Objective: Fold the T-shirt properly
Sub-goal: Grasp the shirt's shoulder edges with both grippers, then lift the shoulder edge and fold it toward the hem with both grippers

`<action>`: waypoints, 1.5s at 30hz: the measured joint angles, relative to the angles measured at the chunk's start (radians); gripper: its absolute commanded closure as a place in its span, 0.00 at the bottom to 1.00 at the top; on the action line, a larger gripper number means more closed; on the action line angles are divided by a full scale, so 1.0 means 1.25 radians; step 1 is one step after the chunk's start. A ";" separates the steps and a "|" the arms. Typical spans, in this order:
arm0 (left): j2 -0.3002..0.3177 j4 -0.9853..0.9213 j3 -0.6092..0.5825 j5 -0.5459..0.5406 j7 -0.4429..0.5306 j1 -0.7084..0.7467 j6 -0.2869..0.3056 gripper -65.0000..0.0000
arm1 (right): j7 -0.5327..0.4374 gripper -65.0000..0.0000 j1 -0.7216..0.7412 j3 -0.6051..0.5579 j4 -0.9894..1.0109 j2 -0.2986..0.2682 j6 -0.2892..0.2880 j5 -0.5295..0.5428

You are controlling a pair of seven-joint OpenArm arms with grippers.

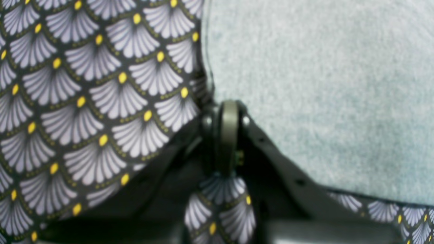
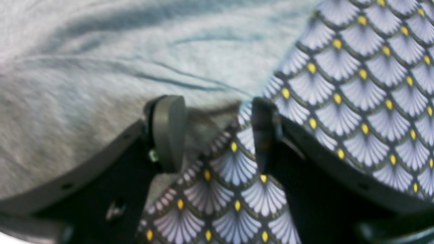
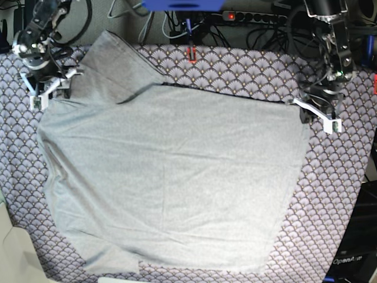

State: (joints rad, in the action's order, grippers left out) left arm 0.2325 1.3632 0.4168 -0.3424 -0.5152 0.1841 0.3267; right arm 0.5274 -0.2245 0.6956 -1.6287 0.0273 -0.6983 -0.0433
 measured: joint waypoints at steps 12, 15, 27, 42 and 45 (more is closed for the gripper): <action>0.000 0.000 0.000 0.000 0.000 0.001 0.002 1.00 | -0.004 0.64 0.039 0.002 0.061 -0.009 0.001 0.002; 0.000 0.000 0.000 0.000 0.000 0.001 0.002 1.00 | -0.003 0.79 0.039 0.001 0.061 -0.009 0.000 0.005; -0.009 0.105 -0.002 0.016 -0.126 0.017 0.001 1.00 | 0.002 1.00 0.057 -0.002 -0.031 -0.017 0.000 -0.001; -0.009 0.193 -0.002 0.013 -0.232 -0.103 -0.004 1.00 | 0.009 1.00 0.173 -0.005 -0.048 -0.069 0.000 -0.001; -0.009 0.186 -0.002 0.015 -0.241 -0.128 -0.004 1.00 | 0.009 1.00 0.190 -0.027 -0.045 -0.085 -0.001 -0.003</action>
State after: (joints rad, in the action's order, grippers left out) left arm 0.2211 1.5951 0.4149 -0.3233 -0.8165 0.0238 0.3214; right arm 0.5385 0.0135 0.6613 -1.6852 -0.0792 -0.6991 -0.0475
